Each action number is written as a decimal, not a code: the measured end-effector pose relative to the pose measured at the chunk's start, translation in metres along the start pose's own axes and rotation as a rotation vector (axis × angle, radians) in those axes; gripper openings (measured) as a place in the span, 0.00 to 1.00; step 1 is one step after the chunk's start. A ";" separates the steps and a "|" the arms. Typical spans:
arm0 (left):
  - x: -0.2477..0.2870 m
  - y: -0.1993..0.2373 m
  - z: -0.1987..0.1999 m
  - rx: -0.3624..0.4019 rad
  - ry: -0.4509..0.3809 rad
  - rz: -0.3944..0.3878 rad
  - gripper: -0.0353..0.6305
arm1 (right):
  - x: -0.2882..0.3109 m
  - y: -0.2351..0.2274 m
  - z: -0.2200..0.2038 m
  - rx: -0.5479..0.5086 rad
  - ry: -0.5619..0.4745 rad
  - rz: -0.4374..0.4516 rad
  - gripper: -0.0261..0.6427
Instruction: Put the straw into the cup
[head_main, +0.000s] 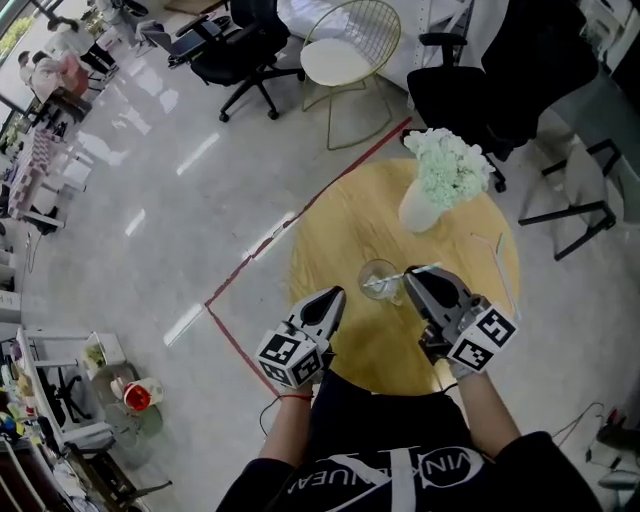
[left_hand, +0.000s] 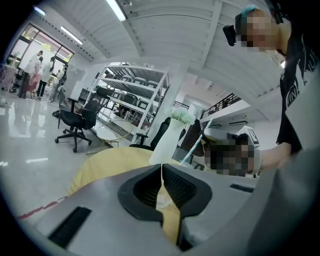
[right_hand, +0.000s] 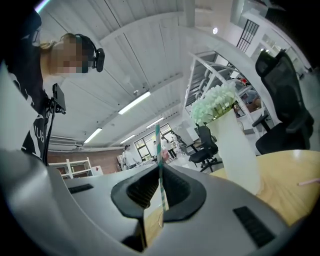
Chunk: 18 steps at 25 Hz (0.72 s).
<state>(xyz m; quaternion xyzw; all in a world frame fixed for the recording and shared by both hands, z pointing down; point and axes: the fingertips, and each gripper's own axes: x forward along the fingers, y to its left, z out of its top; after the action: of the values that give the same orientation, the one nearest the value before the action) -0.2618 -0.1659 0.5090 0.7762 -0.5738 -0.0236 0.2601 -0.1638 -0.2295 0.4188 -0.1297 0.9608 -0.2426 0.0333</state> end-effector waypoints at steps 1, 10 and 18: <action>0.002 0.003 -0.001 0.001 0.011 -0.012 0.08 | 0.001 -0.003 -0.002 0.003 -0.003 -0.014 0.07; 0.018 0.025 -0.004 0.024 0.079 -0.117 0.08 | 0.007 -0.023 -0.024 0.005 -0.007 -0.151 0.07; 0.030 0.035 -0.013 0.020 0.133 -0.209 0.08 | 0.013 -0.034 -0.048 -0.026 0.006 -0.287 0.07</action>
<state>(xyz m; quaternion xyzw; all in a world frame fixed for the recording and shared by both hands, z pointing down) -0.2779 -0.1949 0.5429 0.8340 -0.4717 0.0066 0.2861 -0.1741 -0.2400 0.4769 -0.2655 0.9356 -0.2328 -0.0063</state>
